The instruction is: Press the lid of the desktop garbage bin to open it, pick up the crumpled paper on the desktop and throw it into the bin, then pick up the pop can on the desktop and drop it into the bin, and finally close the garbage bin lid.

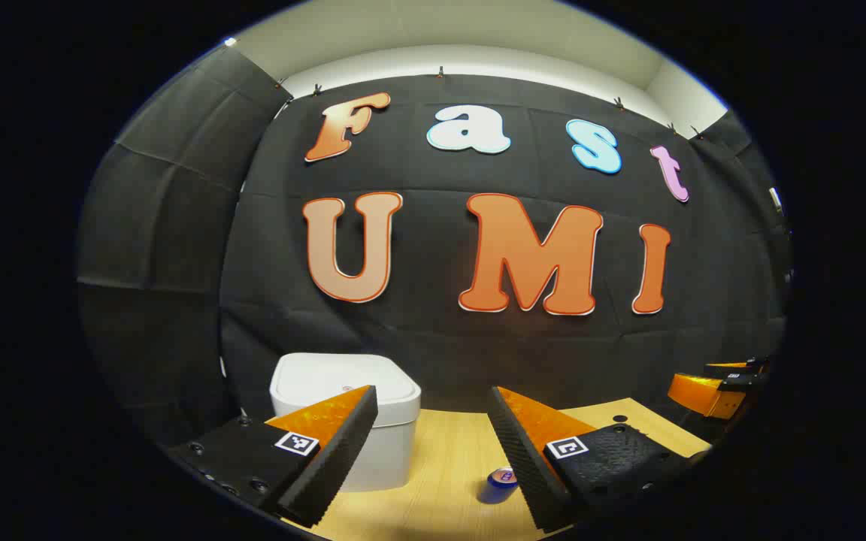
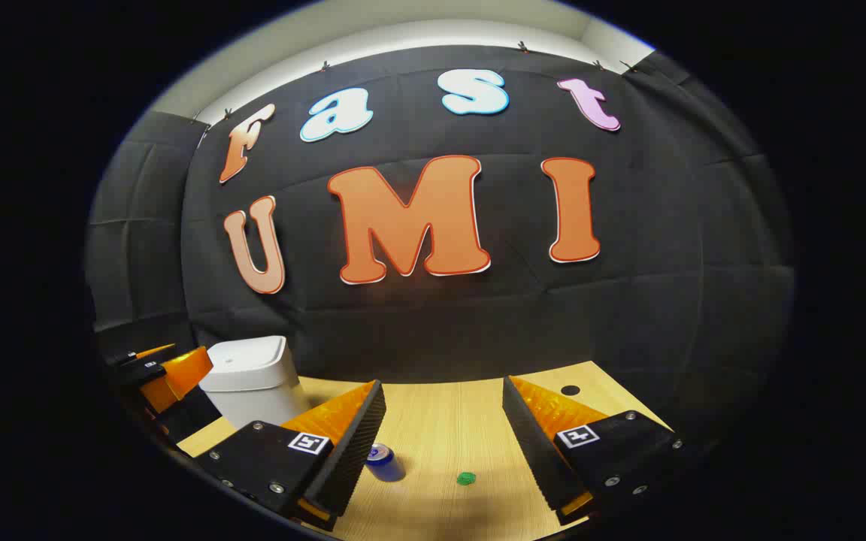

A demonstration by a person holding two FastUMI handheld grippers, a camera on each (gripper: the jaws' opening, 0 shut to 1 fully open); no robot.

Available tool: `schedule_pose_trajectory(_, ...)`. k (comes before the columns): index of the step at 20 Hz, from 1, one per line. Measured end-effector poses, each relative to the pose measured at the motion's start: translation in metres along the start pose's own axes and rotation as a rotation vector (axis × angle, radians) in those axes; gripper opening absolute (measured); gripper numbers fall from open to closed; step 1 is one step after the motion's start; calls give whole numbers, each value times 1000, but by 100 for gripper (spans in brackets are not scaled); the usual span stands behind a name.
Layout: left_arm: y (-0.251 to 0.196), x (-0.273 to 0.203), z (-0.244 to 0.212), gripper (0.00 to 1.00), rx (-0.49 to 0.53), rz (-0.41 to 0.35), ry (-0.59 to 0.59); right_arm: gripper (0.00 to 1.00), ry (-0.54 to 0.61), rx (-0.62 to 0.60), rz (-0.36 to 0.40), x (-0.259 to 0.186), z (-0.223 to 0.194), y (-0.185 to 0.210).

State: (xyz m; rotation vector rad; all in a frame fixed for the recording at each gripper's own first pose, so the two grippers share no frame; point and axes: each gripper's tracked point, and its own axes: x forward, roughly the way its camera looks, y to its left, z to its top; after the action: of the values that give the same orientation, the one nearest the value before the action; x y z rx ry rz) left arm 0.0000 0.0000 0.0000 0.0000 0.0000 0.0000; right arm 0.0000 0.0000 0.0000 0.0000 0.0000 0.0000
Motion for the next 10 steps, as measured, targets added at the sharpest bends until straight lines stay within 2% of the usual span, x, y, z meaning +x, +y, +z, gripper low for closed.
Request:
schedule_pose_trajectory(3, -7, 13, -1, 93, 13, -53, 14, 94, -33, -9, -53, 0, 10, -5)
schedule_pose_trajectory(8, -17, 24, -10, 94, -25, -109, 40, 94, -18, 27, -47, 5, 5, 4)
schedule_pose_trajectory(10, -16, 28, -14, 94, -25, -117, 55, 94, -21, -5, -59, 8, 4, 4)
